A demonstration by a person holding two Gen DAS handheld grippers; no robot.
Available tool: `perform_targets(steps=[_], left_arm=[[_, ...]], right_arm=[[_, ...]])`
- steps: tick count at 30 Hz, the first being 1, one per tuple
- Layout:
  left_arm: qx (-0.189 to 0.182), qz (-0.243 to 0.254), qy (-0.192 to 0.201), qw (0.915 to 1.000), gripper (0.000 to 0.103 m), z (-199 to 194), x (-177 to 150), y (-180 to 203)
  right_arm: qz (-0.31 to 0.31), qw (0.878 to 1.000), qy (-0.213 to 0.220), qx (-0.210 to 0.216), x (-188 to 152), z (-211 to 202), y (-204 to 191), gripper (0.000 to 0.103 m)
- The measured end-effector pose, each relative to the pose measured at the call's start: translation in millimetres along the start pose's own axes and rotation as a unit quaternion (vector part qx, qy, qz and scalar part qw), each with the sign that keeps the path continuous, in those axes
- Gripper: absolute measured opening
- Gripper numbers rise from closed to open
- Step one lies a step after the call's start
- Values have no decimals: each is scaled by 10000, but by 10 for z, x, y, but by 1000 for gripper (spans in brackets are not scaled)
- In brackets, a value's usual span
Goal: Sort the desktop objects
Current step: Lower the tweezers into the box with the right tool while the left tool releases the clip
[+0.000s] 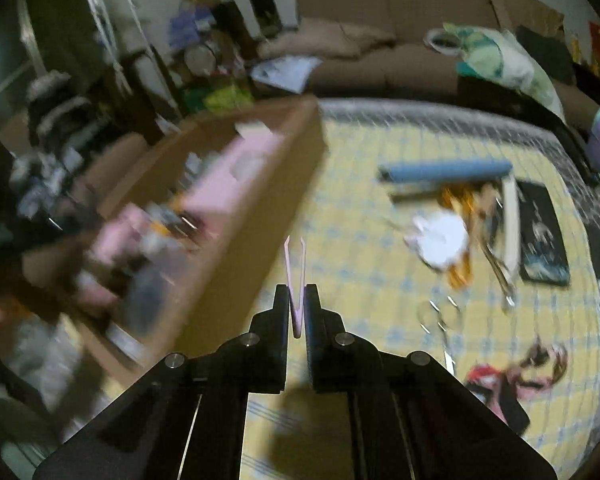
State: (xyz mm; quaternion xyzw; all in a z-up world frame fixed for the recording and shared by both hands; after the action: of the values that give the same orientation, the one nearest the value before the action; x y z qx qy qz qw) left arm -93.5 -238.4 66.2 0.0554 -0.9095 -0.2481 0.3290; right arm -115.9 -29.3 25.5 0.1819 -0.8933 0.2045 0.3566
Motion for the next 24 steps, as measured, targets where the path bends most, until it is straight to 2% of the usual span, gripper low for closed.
perform_targets(steps=[5, 11, 14, 20, 24], left_arm=[[126, -41, -42, 9999, 19, 44, -20, -110], [348, -114, -124, 9993, 19, 196, -42, -334], [342, -231, -211, 9989, 19, 303, -52, -410], [318, -97, -277, 9991, 19, 434, -65, -342], [356, 127, -326, 9988, 20, 518, -92, -218]], right_arm=[[1, 9983, 226, 539, 320, 82, -479, 6], [-89, 9971, 92, 749, 430, 465, -766, 6], [-166, 9975, 22, 684, 436, 620, -812, 6], [-534, 9979, -240, 284, 346, 885, -770, 8], [-306, 9988, -242, 298, 323, 911, -656, 9]])
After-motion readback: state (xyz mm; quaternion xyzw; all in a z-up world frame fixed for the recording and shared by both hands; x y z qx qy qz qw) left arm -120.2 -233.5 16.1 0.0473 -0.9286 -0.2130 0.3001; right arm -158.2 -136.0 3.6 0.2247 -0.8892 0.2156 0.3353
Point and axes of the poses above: each gripper's, at about its wrist camera, not at the fingertips, and z roughly the way its jaws point, y to its right, x to its top, the point moved 8 cm from there along z, roughly the way its jaws point, and after that the axes turned 3 degrees about y, right-handed, at the moved point
